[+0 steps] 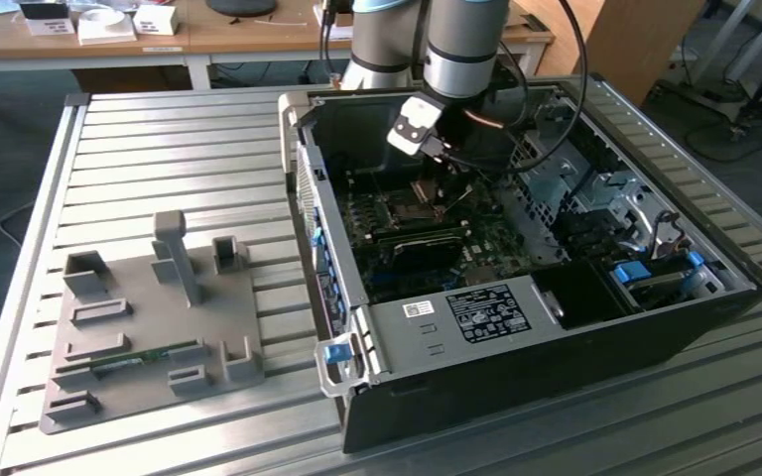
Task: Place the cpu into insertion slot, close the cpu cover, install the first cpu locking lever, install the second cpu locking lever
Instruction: 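Place the cpu into insertion slot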
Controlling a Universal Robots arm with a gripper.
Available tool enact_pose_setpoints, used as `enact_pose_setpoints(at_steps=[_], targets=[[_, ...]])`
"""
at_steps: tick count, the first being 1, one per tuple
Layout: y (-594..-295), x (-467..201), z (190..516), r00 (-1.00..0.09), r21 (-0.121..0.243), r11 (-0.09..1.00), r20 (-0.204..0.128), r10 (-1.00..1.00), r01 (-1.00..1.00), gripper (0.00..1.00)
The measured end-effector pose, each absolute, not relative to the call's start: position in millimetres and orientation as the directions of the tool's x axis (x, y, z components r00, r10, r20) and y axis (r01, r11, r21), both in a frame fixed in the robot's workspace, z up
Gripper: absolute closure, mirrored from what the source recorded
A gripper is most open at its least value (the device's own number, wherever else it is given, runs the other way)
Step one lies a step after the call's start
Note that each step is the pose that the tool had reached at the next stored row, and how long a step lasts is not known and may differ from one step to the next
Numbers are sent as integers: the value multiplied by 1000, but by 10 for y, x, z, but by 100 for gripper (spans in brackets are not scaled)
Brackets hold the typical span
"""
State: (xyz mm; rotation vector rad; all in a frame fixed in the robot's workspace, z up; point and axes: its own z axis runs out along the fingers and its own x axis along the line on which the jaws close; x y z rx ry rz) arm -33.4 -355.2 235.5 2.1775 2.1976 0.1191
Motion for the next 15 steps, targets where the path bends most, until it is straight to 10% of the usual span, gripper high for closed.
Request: enact_pose_setpoints(at_steps=[15], targets=[[-3552, -334, 2349, 49, 87, -51, 22, 999, 995, 46]])
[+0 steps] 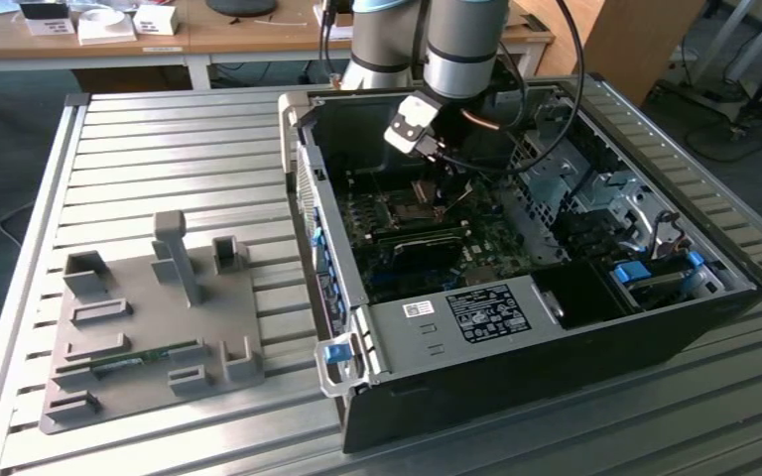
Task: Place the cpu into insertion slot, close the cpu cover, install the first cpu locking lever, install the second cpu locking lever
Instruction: 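Place the cpu into insertion slot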
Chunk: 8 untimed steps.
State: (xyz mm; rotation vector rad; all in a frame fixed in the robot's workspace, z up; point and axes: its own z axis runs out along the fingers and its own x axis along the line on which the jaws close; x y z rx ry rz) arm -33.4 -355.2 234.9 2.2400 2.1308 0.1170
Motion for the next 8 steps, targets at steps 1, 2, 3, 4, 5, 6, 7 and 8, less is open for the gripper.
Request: enact_pose_setpoints(at_steps=[1, 2, 3, 4, 5, 6, 7, 8], targets=[[-3552, -334, 2343, 49, 87, -51, 22, 999, 995, 46], [-3552, -334, 2336, 49, 87, -51, 22, 999, 995, 46], [-3552, -334, 2336, 49, 87, -51, 22, 999, 995, 46], [-3552, -334, 2336, 49, 87, -51, 22, 999, 995, 46], [-3552, -334, 2334, 49, 87, -51, 22, 999, 995, 46], [-3552, -334, 2331, 49, 87, -51, 22, 999, 995, 46], [-3552, -334, 2330, 49, 87, -51, 22, 999, 995, 46], [-3552, -334, 2327, 49, 87, -51, 22, 999, 995, 46]])
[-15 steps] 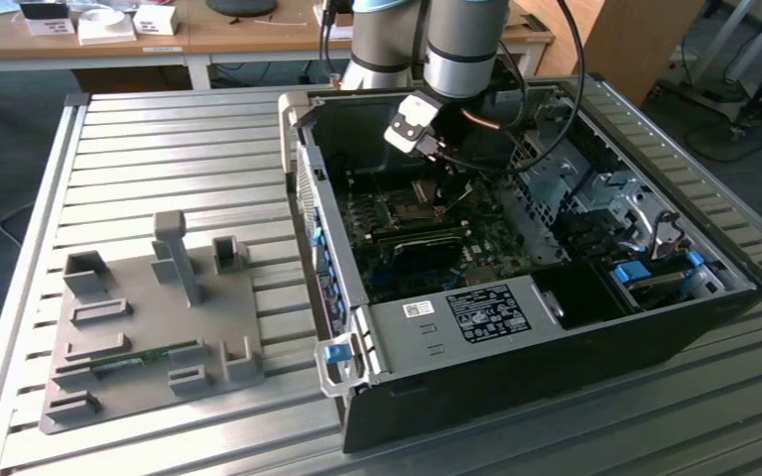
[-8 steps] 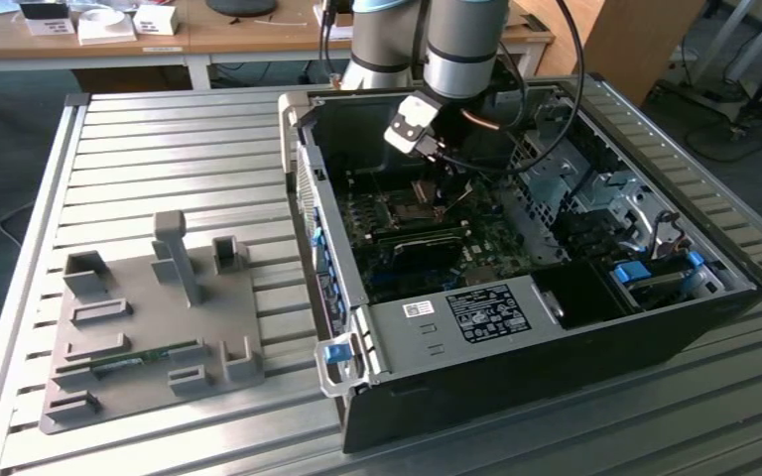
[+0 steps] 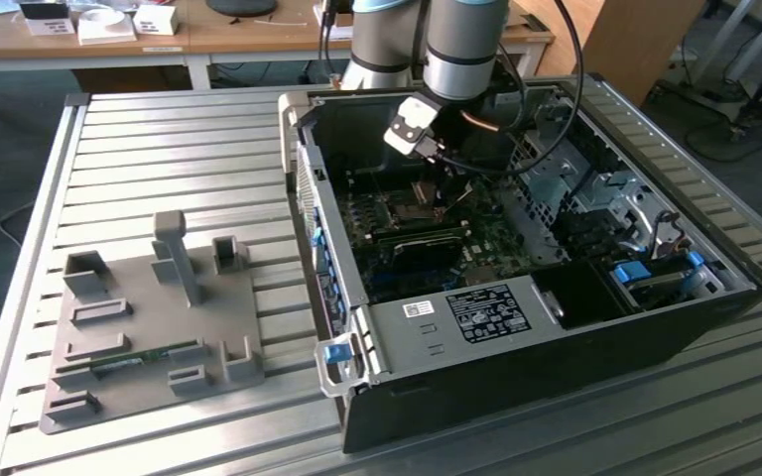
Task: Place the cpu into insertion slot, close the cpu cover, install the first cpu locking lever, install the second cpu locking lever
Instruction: 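Place the cpu into insertion slot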
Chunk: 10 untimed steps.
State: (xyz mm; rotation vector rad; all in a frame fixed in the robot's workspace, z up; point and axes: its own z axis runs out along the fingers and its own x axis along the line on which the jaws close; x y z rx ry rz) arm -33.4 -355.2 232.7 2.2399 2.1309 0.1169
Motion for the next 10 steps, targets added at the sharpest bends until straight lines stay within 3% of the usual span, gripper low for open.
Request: enact_pose_setpoints(at_steps=[10], targets=[[-3551, -358, 2305, 42, 87, -44, 22, 999, 995, 46]])
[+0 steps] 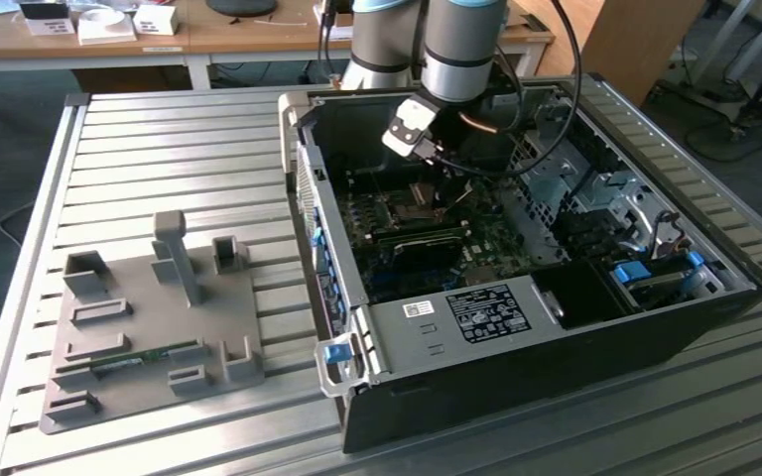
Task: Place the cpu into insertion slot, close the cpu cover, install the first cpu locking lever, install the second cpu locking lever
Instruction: 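Place the cpu into insertion slot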
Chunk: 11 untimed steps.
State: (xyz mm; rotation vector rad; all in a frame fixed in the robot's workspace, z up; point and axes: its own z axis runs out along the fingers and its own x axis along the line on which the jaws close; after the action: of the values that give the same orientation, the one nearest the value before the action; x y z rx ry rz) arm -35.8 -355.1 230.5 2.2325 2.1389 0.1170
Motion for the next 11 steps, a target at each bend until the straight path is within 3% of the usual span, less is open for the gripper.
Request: enact_pose_setpoints(at_steps=[11], targets=[[-3551, -379, 2299, 42, 87, -43, 22, 999, 995, 46]])
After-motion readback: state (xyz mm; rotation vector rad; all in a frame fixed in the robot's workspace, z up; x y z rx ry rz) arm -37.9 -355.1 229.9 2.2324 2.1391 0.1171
